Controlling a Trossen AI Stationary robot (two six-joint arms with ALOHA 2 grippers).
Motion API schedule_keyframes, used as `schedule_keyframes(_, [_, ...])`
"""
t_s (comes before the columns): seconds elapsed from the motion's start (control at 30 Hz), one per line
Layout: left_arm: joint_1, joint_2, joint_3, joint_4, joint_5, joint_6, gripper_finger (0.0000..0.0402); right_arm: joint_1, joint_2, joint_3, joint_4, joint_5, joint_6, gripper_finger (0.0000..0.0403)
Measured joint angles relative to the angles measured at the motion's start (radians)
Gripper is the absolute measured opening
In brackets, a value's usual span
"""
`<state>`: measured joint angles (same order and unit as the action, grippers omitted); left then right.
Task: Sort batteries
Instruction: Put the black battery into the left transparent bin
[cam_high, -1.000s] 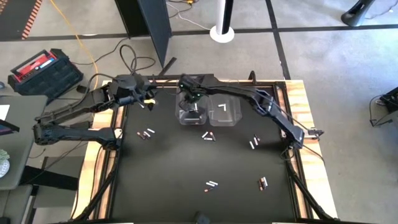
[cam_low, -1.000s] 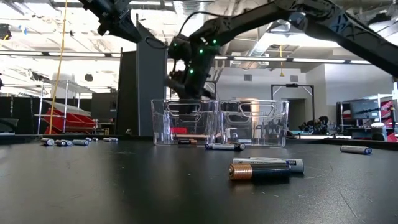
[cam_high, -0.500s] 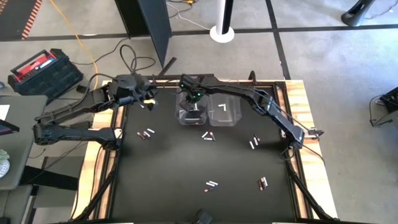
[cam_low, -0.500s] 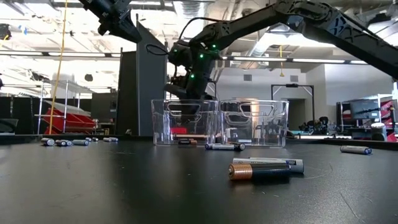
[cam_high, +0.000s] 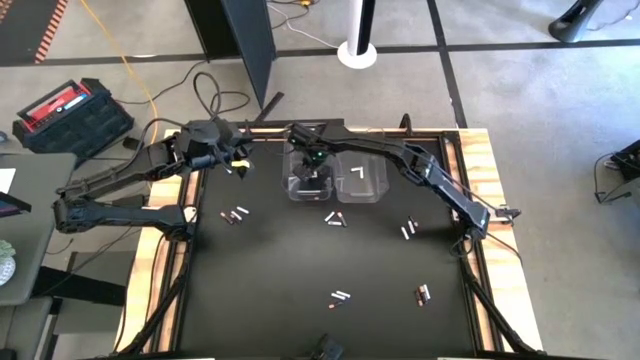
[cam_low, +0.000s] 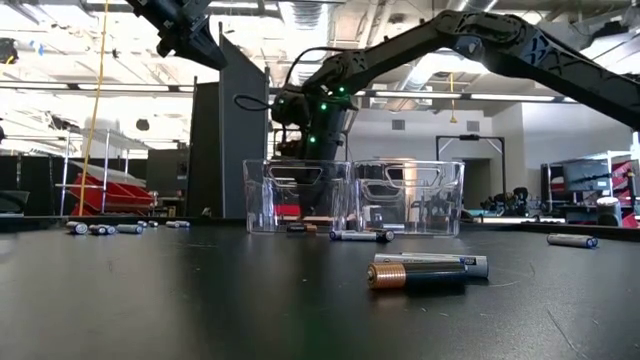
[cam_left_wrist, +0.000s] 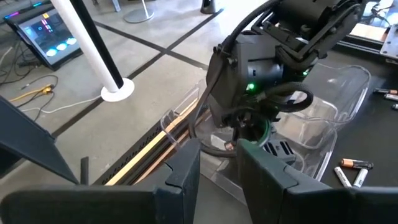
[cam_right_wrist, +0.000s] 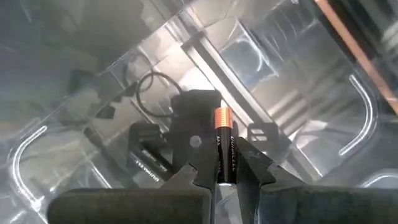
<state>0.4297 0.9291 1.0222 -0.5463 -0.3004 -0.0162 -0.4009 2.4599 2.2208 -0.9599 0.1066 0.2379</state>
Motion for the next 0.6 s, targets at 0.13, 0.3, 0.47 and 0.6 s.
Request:
schedule_keyframes(0.13, [0.000,0.000,0.000,-0.006,0.000,-0.002,0.0103,0.000,0.000,0.000,0.001,0.000,0.006,0.0052])
schedule_keyframes(0.3, [0.000,0.000,0.000,-0.006,0.000,-0.003,0.0103,0.000,0.000,0.000,0.000,0.000,0.023,0.0055])
schedule_keyframes(0.47, [0.000,0.000,0.000,-0.006,0.000,-0.006,0.0103,0.000,0.000,0.000,0.000,0.000,0.025,0.0068])
schedule_keyframes(0.6, [0.000,0.000,0.000,-0.006,0.000,-0.006,0.0103,0.000,0.000,0.000,-0.001,0.000,0.026,0.0079])
